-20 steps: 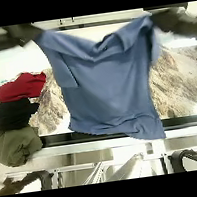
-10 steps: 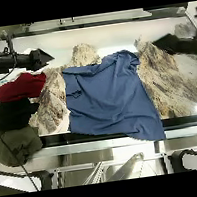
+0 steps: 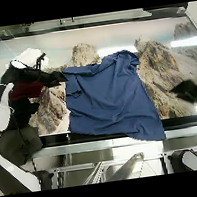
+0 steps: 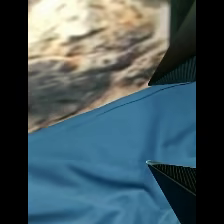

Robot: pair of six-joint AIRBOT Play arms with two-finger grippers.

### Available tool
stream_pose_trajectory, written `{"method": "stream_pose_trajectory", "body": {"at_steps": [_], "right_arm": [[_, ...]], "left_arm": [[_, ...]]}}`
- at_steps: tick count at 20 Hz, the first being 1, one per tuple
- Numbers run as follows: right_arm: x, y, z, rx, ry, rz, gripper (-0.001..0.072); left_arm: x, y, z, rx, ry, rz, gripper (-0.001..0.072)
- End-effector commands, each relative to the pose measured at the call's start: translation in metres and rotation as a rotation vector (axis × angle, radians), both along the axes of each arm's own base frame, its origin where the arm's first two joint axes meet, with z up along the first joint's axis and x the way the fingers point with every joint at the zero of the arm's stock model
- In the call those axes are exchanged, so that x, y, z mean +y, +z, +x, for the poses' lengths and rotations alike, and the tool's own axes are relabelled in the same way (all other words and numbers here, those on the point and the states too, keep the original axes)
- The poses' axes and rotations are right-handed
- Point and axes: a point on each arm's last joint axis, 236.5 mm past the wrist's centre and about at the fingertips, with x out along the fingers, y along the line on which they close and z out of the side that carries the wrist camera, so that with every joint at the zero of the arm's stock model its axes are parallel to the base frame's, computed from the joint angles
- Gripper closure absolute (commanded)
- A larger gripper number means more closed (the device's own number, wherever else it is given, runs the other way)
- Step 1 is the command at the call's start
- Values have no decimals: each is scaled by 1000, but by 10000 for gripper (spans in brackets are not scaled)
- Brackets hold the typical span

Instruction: Fold the shirts.

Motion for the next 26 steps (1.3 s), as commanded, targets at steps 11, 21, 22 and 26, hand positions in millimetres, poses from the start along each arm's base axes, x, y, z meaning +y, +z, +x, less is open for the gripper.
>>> {"method": "stream_pose_trajectory", "body": {"at_steps": [11,21,22,26], "right_arm": [[43,-86,-80,231,-60,80,194],[102,-109,-96,347,143,201,546],[105,-102,-86,300,158,215,631],[80,-58,-22,112,161,134,695]], "left_arm": [[-57,-6,5,-77,-78,-88,469],[-55,63,22,-157,-156,-120,693],[-52,72,24,-160,-155,-124,693],[-22,107,23,-118,-113,-140,695]]}}
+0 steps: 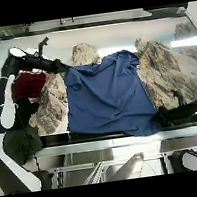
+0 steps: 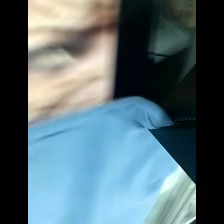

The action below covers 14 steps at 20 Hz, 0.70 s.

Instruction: Fold the shirts.

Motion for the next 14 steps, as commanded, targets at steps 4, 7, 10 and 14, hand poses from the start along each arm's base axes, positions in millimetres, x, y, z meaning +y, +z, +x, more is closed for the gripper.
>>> {"method": "stream_pose_trajectory", "body": {"at_steps": [4,7,10,14], "right_arm": [[-78,86,165,-375,-92,-222,696],[-84,97,248,-416,-50,-188,695],[-58,101,321,-497,25,-179,695],[-32,127,372,-598,31,-176,271]], "left_arm": [[49,20,-56,207,40,-27,695],[47,1,-130,381,41,-22,694],[24,-17,-210,525,19,-30,694],[6,-33,-258,530,20,4,690]]}}
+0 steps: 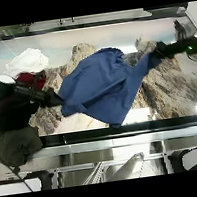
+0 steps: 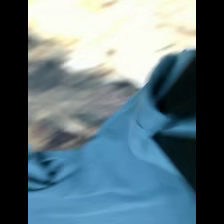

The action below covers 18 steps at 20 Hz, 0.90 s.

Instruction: Fold the shirts.

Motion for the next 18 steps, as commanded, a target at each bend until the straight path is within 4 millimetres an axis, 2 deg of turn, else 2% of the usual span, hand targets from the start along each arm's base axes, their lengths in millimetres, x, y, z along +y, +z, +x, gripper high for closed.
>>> {"method": "stream_pose_trajectory", "body": {"at_steps": [1,3,4,5,6,7,9,10,11,13,14,16,18], "right_arm": [[16,22,39,-62,-12,18,122],[-6,32,35,-50,-54,29,121],[-21,34,26,-24,-62,38,171],[-34,34,13,20,-60,55,377],[-45,30,-4,75,-40,71,507],[-51,26,-24,136,-8,90,506],[-52,19,-62,255,63,133,514],[-49,17,-77,299,84,152,612],[-42,14,-92,338,97,170,635],[-20,4,-126,417,131,206,554],[-8,-3,-146,450,149,220,554],[5,-14,-178,462,106,231,555],[22,-16,-204,408,17,263,554]], "left_arm": [[-5,-10,-38,-8,2,34,491],[18,-9,-27,-77,5,121,149],[36,-9,-19,-100,21,189,-10],[56,-7,-10,-130,34,254,-6],[72,-4,-1,-158,44,302,-6],[85,-2,9,-178,75,339,-6],[101,-1,28,-230,135,370,-5],[105,-3,35,-244,155,378,-5],[109,-8,41,-239,165,380,-4],[109,-26,43,-189,152,370,-2],[106,-37,42,-163,125,361,6],[99,-54,45,-141,59,345,6],[94,-63,59,-134,33,339,6]]}}
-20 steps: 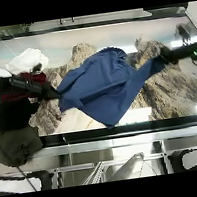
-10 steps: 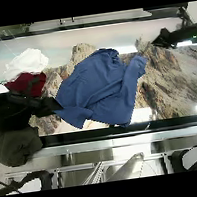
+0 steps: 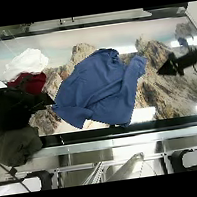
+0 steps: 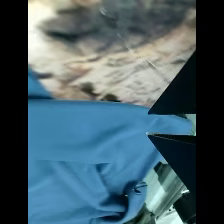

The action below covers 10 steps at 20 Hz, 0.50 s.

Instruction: Fold the shirts.

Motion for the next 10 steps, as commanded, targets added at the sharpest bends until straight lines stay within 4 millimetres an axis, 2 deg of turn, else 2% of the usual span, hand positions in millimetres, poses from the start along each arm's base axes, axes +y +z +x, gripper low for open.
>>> {"method": "stream_pose_trajectory", "body": {"at_steps": [1,2,3,4,5,7,8,9,10], "right_arm": [[37,-11,-60,-24,-92,44,554],[50,-16,-79,-13,-108,55,554],[60,-26,-98,5,-119,48,554],[68,-36,-114,23,-132,46,554],[78,-43,-126,44,-141,67,554],[96,-59,-147,96,-124,89,532],[104,-69,-156,113,-93,81,304],[114,-80,-163,133,-72,65,-8],[124,-88,-165,134,-56,49,15]], "left_arm": [[-7,-20,19,19,-67,-3,8],[-12,-21,25,17,-85,-5,54],[-18,-22,31,14,-108,-6,275],[-25,-20,34,11,-140,-10,590],[-32,-18,36,3,-184,-15,691],[-44,-11,37,3,-236,-22,693],[-47,-7,37,1,-251,-23,694],[-48,-3,37,-1,-261,-26,693],[-48,0,37,1,-267,-29,694]]}}
